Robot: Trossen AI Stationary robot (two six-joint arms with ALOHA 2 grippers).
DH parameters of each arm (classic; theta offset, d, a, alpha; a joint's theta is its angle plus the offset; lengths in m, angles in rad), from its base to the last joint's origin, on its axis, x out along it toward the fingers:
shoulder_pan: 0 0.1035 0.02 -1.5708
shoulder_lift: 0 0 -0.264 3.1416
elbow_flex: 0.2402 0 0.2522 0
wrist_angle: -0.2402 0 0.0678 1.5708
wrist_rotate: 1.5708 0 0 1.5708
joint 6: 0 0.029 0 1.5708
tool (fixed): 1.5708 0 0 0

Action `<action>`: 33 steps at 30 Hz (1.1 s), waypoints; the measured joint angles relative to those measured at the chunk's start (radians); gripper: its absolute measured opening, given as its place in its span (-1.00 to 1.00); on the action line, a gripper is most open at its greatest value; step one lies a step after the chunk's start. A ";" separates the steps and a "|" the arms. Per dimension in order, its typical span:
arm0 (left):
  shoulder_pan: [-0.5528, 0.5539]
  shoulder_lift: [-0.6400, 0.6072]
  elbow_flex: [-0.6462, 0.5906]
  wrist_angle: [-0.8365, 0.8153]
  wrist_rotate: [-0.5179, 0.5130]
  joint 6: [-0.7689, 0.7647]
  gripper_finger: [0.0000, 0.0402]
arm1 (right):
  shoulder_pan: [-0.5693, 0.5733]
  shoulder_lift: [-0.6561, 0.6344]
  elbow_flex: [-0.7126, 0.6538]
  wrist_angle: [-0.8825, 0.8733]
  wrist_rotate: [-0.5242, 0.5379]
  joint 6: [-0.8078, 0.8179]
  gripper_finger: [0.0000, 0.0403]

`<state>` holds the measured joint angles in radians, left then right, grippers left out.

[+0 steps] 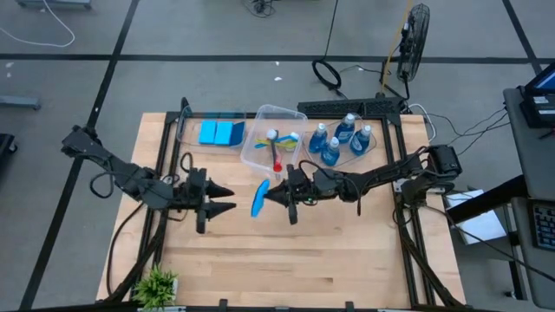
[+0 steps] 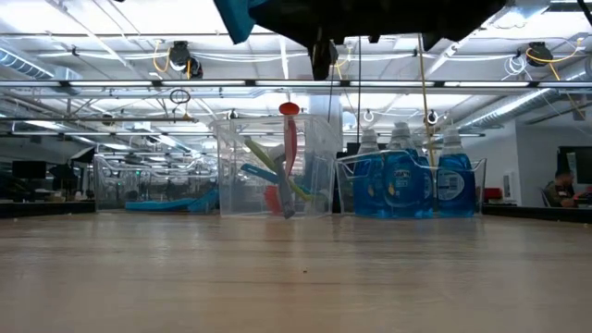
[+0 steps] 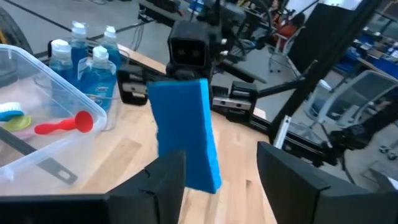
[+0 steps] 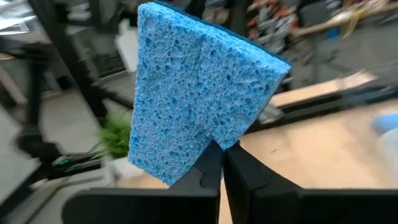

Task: Pick & Place Kitchen Sink Supplies
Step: Put the blue sponge into the left transparent bin

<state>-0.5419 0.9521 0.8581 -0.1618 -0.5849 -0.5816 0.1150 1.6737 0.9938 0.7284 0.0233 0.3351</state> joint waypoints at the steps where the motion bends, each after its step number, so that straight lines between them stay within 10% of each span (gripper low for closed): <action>1: 0.007 0.013 0.000 0.012 -0.001 -0.001 0.01 | -0.001 0.000 0.006 0.000 0.024 -0.017 -1.00; 11: 0.090 0.116 0.000 0.091 -0.001 0.034 0.21 | -0.001 0.000 0.076 -0.068 0.210 -0.098 -1.00; 33: 0.240 0.209 -0.001 0.102 0.018 0.003 0.20 | -0.003 0.000 0.092 -0.142 0.239 -0.094 -1.00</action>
<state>-0.3014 1.1608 0.8570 -0.0601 -0.5674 -0.5786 0.1123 1.6733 1.0855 0.5869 0.2619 0.2409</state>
